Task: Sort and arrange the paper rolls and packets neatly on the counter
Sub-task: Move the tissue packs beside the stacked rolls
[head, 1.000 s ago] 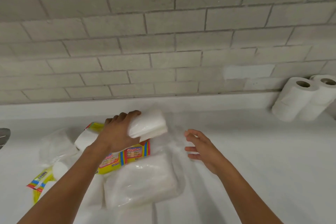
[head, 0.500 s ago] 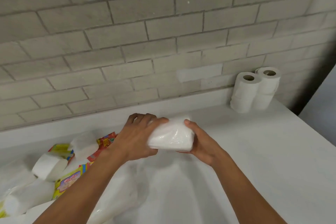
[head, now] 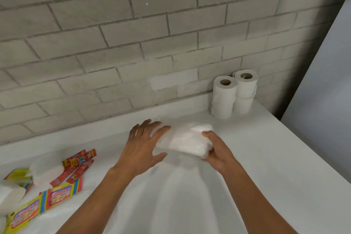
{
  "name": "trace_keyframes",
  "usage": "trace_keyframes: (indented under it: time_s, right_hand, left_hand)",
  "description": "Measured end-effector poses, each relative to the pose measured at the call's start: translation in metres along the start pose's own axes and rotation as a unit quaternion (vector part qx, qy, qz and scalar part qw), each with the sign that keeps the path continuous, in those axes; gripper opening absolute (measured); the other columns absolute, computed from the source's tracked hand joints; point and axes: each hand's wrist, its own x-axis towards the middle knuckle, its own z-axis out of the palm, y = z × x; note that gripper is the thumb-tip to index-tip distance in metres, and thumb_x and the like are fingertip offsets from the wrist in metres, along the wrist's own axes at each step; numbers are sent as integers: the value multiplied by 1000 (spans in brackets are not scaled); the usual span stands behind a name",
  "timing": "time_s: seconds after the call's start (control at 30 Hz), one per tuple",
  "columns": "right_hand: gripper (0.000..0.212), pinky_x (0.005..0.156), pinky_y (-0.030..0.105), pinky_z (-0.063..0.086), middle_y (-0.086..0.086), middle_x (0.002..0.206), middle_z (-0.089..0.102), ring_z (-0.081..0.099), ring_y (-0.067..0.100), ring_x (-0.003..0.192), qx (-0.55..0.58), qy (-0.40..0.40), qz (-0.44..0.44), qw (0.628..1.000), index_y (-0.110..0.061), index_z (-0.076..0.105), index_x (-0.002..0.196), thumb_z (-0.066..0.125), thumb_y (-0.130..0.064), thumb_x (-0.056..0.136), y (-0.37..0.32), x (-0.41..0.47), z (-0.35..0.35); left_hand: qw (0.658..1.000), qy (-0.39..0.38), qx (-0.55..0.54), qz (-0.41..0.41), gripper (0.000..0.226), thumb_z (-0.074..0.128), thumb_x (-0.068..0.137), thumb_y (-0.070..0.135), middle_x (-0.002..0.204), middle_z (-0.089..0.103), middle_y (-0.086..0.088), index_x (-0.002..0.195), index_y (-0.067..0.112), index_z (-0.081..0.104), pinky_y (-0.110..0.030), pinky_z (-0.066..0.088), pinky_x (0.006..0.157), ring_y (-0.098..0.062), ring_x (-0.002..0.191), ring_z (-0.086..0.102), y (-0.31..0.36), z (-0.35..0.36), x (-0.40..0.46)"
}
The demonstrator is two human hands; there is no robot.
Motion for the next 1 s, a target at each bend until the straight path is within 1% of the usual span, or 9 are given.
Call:
trace_keyframes:
  time_s: [0.13,0.23,0.37,0.47,0.6,0.7,0.83,0.9,1.0]
  right_hand:
    - [45,63,32,46,8,105,70,64,26,85,13,61,8,998,-14,62,123,72,-26,81,-11,19,-16]
    - [36,58,31,49,6,100,68,64,22,77,26,80,12,996,-15,63,116,73,-23,83,-20,32,-23]
    - [19,76,35,51,3,91,60,60,20,75,52,101,22,993,-14,62,100,72,-18,84,-25,53,-33]
    - [17,81,36,49,2,82,51,52,18,71,76,112,22,991,-14,61,92,73,-18,81,-21,69,-37]
    - [13,81,36,50,3,84,54,56,19,75,91,110,9,990,-13,61,88,71,-14,80,-16,81,-40]
    - [33,63,30,54,3,89,57,59,20,73,88,110,-16,990,-14,58,111,71,-10,81,-11,88,-42]
    - [71,80,37,56,9,120,64,66,28,105,68,112,-43,990,-18,47,140,77,-10,76,-3,99,-49]
    - [72,85,38,57,12,127,64,67,28,110,21,131,-47,990,-16,49,138,80,-12,73,-2,102,-50]
    - [87,96,43,55,8,122,67,68,27,106,-112,177,-51,977,-15,54,133,86,-34,55,-2,107,-51]
  left_hand:
    - [998,-12,-32,-48,77,60,85,60,154,33,12,149,47,20,-45,25,118,-22,148,20,1,15,-3]
    - [994,-18,-53,-89,75,60,86,59,153,35,12,149,47,21,-42,24,116,-20,148,21,-4,25,-8]
    - [988,-31,-73,-133,74,62,86,56,151,38,12,149,46,24,-43,27,114,-20,146,24,-12,32,-14]
    - [983,-37,-75,-162,75,64,86,54,150,40,11,149,44,26,-44,30,111,-19,144,26,-19,36,-22]
    - [976,-41,-87,-193,74,67,86,50,147,44,9,149,43,29,-45,33,108,-20,140,31,-27,36,-32]
    - [971,-41,-95,-216,74,68,85,49,144,46,7,149,42,30,-45,36,105,-20,136,36,-33,36,-38]
    - [966,-39,-114,-229,74,64,84,52,141,49,7,148,43,29,-45,42,101,-21,130,40,-43,39,-49]
    - [965,-35,-117,-231,73,59,82,56,139,51,7,148,42,29,-45,45,100,-20,128,43,-46,38,-54]
    - [963,-21,-120,-241,72,65,84,51,138,51,7,147,42,31,-44,45,100,-20,127,44,-48,35,-62]
